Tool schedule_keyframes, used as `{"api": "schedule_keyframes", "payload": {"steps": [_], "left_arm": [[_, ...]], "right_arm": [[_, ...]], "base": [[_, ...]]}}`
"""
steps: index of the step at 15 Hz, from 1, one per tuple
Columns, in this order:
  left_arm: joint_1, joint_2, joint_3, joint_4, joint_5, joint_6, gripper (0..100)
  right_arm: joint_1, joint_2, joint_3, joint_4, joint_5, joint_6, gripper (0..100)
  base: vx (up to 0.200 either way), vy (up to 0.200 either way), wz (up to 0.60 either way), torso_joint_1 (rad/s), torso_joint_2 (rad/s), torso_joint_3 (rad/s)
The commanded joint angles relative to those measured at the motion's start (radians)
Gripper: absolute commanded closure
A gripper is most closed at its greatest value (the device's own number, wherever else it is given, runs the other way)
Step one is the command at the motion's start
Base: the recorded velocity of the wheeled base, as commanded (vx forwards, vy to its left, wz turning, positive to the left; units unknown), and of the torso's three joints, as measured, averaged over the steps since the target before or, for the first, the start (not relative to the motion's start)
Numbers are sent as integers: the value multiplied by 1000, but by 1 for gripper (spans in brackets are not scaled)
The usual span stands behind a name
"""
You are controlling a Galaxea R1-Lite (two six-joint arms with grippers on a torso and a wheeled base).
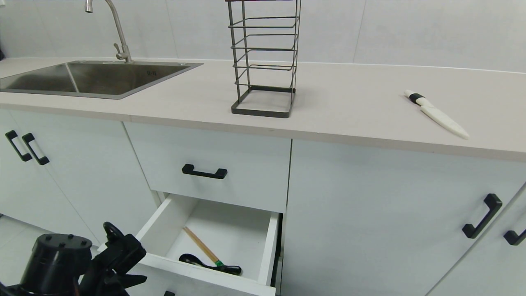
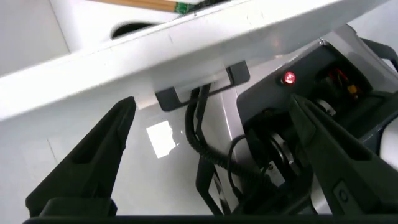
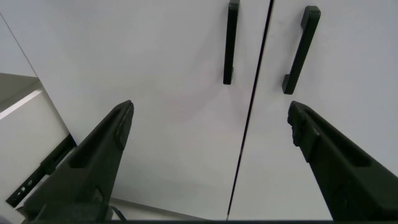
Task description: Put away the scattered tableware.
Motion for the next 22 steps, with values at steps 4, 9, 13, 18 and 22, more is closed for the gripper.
{"api": "schedule_keyframes", "payload": {"steps": [4, 9, 13, 18, 22], "left_arm": [[1, 201, -7, -218, 0, -2, 0], [38, 394, -25, -480, 0, -14, 0], [67, 503, -107, -567, -3, -19, 0], [64, 571, -251, -573, -5, -30, 0], [66, 595, -303, -580, -5, -36, 0]], "right_arm": [[0, 2, 0, 0, 1, 0, 0], [0, 2, 0, 0, 1, 0, 0], [0, 2, 0, 0, 1, 0, 0], [0, 2, 0, 0, 1, 0, 0], [0, 2, 0, 0, 1, 2, 0]], "base": [[0, 0, 0, 0, 0, 0], [0, 0, 0, 0, 0, 0], [0, 0, 0, 0, 0, 0], [0, 0, 0, 0, 0, 0], [0, 0, 0, 0, 0, 0]]}}
